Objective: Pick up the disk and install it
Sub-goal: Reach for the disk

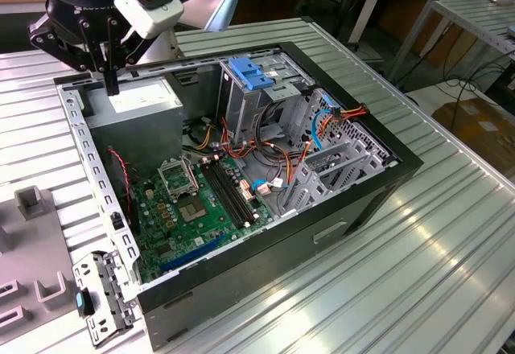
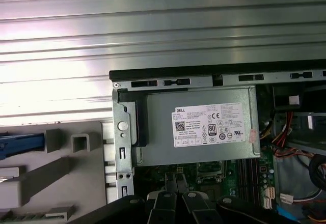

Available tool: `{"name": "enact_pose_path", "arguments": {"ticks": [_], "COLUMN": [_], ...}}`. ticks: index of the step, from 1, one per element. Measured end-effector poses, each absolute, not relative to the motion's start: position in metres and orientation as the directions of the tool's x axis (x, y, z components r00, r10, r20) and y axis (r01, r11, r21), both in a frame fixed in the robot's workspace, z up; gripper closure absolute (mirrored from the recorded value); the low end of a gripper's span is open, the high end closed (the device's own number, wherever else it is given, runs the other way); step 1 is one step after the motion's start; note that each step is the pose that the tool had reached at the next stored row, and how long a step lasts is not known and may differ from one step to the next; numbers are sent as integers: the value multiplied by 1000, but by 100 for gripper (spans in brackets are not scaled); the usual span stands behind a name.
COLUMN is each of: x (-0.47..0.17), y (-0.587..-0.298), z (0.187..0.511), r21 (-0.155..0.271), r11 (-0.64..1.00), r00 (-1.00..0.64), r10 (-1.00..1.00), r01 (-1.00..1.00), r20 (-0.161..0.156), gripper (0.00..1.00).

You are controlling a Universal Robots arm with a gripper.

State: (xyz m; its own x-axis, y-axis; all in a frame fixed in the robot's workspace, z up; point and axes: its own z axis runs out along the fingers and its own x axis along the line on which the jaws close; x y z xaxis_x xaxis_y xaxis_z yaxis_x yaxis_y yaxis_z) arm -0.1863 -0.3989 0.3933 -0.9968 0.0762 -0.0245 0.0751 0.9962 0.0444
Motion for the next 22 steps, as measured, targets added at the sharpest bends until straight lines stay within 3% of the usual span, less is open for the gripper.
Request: {"name": "enact_pose_path", "arguments": {"ticks": [22], "x": [-205], "y": [-399], "z": [393], "r21": [44], "r11": [996], "r00": [-997], "r10": [76], "r01": [75], "r20": [-24], "gripper": [89]}}
